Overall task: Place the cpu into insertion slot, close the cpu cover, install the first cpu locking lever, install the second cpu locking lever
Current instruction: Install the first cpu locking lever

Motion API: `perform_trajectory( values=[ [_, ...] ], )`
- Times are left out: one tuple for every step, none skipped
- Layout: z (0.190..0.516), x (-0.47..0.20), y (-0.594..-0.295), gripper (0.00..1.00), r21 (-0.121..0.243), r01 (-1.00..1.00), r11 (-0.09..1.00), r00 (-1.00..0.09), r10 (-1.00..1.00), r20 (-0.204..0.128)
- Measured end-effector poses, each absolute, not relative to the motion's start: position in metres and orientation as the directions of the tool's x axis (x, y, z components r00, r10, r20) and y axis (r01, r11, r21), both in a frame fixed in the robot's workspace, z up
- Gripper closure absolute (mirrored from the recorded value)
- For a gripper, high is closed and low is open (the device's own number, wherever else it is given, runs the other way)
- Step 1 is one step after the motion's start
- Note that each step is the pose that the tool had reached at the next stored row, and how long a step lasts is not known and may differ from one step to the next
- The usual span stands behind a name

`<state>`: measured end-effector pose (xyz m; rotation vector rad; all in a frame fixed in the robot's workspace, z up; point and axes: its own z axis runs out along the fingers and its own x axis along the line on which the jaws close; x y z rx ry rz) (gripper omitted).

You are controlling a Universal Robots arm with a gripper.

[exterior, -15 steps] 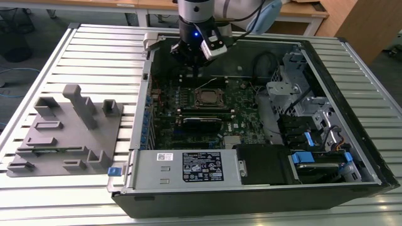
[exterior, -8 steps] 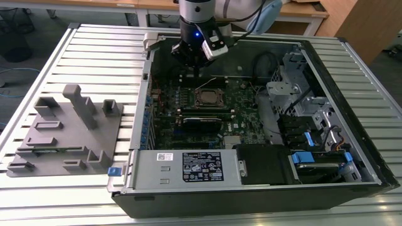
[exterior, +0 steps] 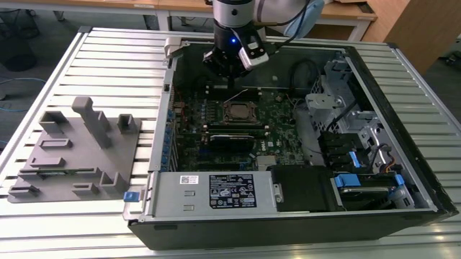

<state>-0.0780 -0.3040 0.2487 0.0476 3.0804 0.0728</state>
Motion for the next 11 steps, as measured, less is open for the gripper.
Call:
perform_trajectory(
  values=[
    [0.2486,-0.0778,-0.304,0.89,0.05,0.029,0.998,-0.998,0.032,-0.059],
    [0.2486,-0.0777,-0.3039,0.89,0.056,0.029,0.998,-0.998,0.033,-0.059],
    [0.2486,-0.0776,-0.304,0.89,0.065,0.029,0.997,-0.998,0.033,-0.059],
    [0.2486,-0.0775,-0.3039,0.89,0.072,0.029,0.997,-0.998,0.034,-0.058],
    [0.2486,-0.0775,-0.3039,0.89,0.074,0.029,0.997,-0.998,0.034,-0.058],
    [0.2486,-0.0775,-0.3039,0.89,0.074,0.03,0.997,-0.998,0.034,-0.058],
    [0.2484,-0.0774,-0.3039,0.89,0.075,0.03,0.997,-0.998,0.034,-0.058],
    [0.2479,-0.0774,-0.3039,0.89,0.075,0.029,0.997,-0.998,0.034,-0.058],
    [0.2472,-0.0773,-0.3039,0.89,0.075,0.029,0.997,-0.998,0.034,-0.058],
    [0.2457,-0.077,-0.3039,0.89,0.075,0.029,0.997,-0.998,0.034,-0.058],
    [0.2445,-0.0767,-0.3039,0.89,0.075,0.029,0.997,-0.998,0.034,-0.058]
  ],
)
